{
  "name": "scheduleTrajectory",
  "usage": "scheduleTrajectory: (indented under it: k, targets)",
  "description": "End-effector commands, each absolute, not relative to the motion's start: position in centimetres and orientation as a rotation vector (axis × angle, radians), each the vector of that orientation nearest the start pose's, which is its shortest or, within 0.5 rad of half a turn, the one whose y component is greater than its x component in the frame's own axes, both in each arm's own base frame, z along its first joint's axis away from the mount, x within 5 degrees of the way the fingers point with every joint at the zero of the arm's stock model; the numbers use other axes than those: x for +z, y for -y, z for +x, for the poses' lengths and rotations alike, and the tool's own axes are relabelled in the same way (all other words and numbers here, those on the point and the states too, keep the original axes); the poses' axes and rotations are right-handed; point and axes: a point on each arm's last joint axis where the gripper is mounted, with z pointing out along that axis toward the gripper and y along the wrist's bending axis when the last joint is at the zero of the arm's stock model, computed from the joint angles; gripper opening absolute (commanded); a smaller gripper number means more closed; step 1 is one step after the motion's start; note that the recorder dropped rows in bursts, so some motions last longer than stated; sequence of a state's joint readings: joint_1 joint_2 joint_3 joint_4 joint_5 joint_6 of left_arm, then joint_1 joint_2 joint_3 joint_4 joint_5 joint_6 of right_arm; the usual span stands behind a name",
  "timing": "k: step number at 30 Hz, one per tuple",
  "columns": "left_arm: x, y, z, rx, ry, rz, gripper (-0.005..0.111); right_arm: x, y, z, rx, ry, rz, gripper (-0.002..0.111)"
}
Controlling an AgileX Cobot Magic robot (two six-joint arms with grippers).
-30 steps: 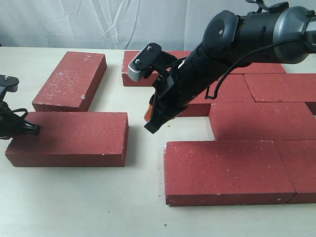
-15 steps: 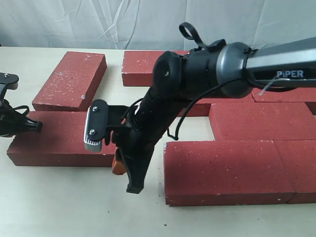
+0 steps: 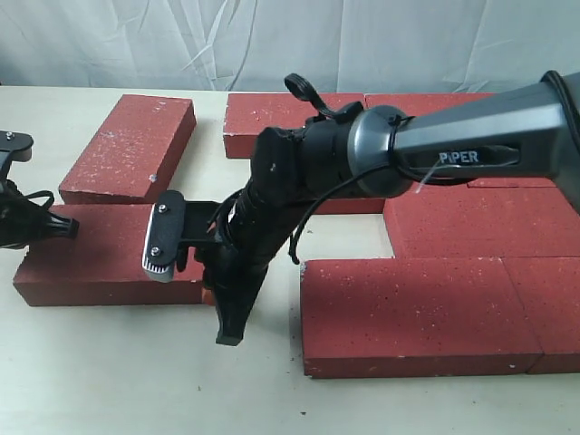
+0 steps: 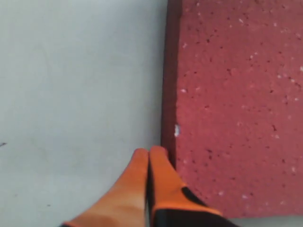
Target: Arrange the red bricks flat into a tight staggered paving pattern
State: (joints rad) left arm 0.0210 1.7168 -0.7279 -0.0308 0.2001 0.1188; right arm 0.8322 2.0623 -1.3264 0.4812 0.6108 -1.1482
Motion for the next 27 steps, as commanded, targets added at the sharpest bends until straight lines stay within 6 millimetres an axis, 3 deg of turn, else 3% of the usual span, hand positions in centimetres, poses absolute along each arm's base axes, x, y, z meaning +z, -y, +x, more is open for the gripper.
scheduleTrajectory:
  k: [1, 9, 14, 17, 21, 25, 27]
  targets:
    - [13.2, -0.4, 29.5, 0.014, -2.658, 0.065, 0.000, 13.6, -31.9, 26.5, 0.298, -1.917, -1.992, -0.001]
    - [13.2, -0.1, 29.5, 0.002, -2.652, 0.056, 0.000, 14.0, -31.5, 26.6, 0.292, -1.921, -2.002, -0.001]
    - [13.4, 1.4, 29.9, -0.011, -2.606, 0.122, 0.000, 16.2, -30.9, 26.0, 0.294, -1.933, -2.015, -0.001]
    - [13.5, 2.1, 29.9, -0.018, -2.596, 0.154, 0.000, 17.7, -29.8, 26.0, 0.199, -1.979, -2.024, -0.001]
    - [13.5, 2.3, 29.9, -0.020, -2.591, 0.162, 0.000, 18.8, -27.2, 27.8, 0.124, -2.133, -1.890, -0.001]
    - [13.5, 2.3, 29.9, -0.019, -2.591, 0.165, 0.000, 19.4, -24.5, 29.4, 0.239, -2.282, -1.762, -0.001]
    - [13.5, 2.3, 29.9, -0.017, -2.590, 0.171, 0.000, 19.6, -24.1, 29.2, 0.365, -2.270, -1.814, -0.001]
